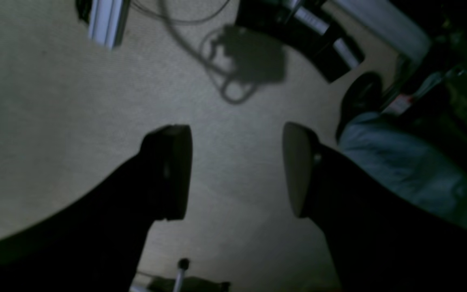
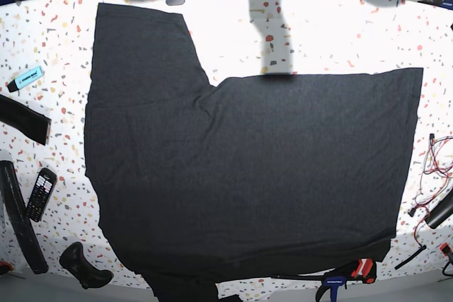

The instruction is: Fold the T-shirt properly

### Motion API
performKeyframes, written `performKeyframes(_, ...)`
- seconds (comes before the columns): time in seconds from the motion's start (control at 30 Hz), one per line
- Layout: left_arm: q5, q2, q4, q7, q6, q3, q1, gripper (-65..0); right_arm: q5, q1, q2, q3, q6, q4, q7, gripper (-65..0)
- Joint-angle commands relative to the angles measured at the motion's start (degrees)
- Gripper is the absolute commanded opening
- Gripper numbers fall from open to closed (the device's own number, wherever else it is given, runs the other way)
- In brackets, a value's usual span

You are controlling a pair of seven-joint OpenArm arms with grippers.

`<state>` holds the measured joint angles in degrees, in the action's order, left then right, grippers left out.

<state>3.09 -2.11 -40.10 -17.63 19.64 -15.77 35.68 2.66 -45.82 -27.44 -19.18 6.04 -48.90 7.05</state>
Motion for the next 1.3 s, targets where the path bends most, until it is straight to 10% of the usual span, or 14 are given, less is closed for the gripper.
performKeyframes(0.0, -0.2, -0.2, -1.5, -0.5, 0.1, -0.1, 1.9, -41.8, -1.6, -2.2, -1.4, 0.0, -0.1, -1.6, 0.4, -30.3)
performKeyframes(0.43, -14.8, -3.5, -31.4, 0.5, 6.8, -0.2, 22.6, -41.8, -9.1, -26.0, -13.3, 1.7, -2.5, -30.7, -0.1, -30.3)
performKeyframes(0.93, -15.6, -3.7, -70.9, 19.5, 6.8, -0.3, 33.0, -41.8, -3.6, -29.2, -13.2, 14.6, -3.1, -65.0, -5.6, -30.3)
performKeyframes(1.27, -19.2, -9.1, -86.2, 19.8, 7.0, -0.3, 31.8, -41.8, 3.8, -29.2, -13.2, 18.8, -3.1, -72.5, -8.4, -30.4)
